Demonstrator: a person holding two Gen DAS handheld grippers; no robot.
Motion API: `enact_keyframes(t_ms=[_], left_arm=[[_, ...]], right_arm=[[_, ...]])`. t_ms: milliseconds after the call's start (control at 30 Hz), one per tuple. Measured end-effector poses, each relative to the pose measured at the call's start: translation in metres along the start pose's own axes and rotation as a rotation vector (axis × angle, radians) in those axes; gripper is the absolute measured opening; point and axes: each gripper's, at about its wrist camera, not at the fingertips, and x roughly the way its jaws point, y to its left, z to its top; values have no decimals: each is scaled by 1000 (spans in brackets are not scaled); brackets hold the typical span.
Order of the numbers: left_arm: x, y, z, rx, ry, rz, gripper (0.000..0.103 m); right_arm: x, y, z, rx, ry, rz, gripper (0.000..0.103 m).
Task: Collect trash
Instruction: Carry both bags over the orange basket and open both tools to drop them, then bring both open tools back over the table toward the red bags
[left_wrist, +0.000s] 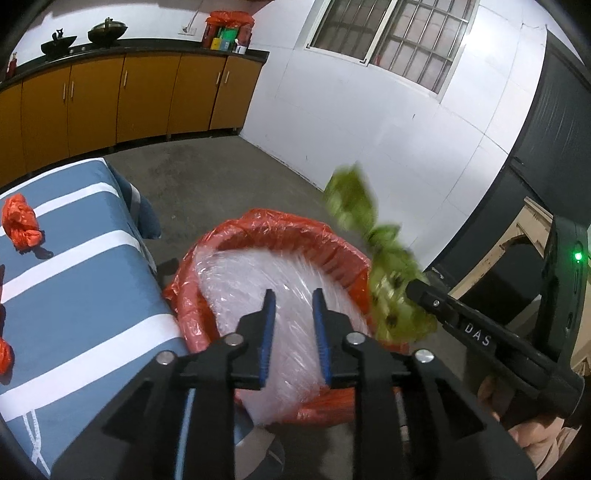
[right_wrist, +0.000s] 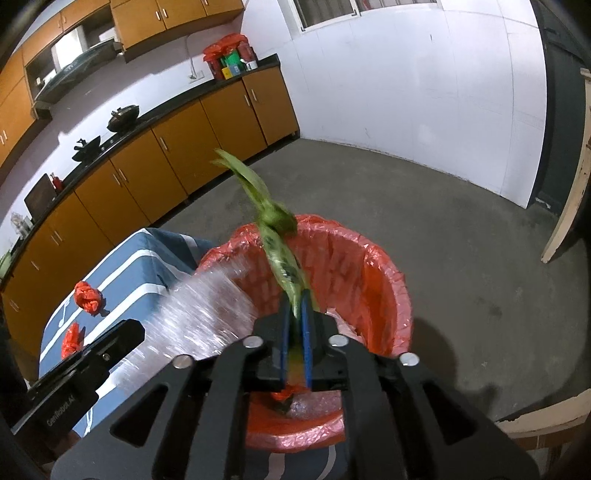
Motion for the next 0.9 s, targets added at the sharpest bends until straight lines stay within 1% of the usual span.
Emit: enact_keyframes(t_ms=[33,67,100,167,233,367,567,667,733,833,900], left_arm=[[1,1,-1,-1,2,4,26],[1,4,-2,-3,4,13,27],[0,6,-3,-6,4,19,28],[-1,11,-6,-15,-1,39,30],[-6,19,-7,-30,-17,73,35],[-14,28,-10,-40,-38,117,37],[-30,46,-13,-70,-56,169,40],[-40,56,-16,-70,-70,212,43],[-49,65,-17,-71,-81,253,45],[-67,88,-22,-86,-104,339,49],[-76,103,-23,-104,-117,397,51]], right_arm=[[0,0,-1,6,0,0,29],[0,-1,-2,11,-2,0,35],[0,-2,-2,11,-2,-1,36],[0,-3,-3,11,1,-5,36],[0,0,-2,9,-1,-9,36],[-2,6,-2,-23,-18,-24,36],[-3,17,-3,-60,-29,-21,36],[-3,24,-3,-80,-34,-21,36],[-2,28,-3,-91,-34,-18,36],[0,36,-6,-111,-31,-12,36],[1,43,-8,-128,-29,-12,39]])
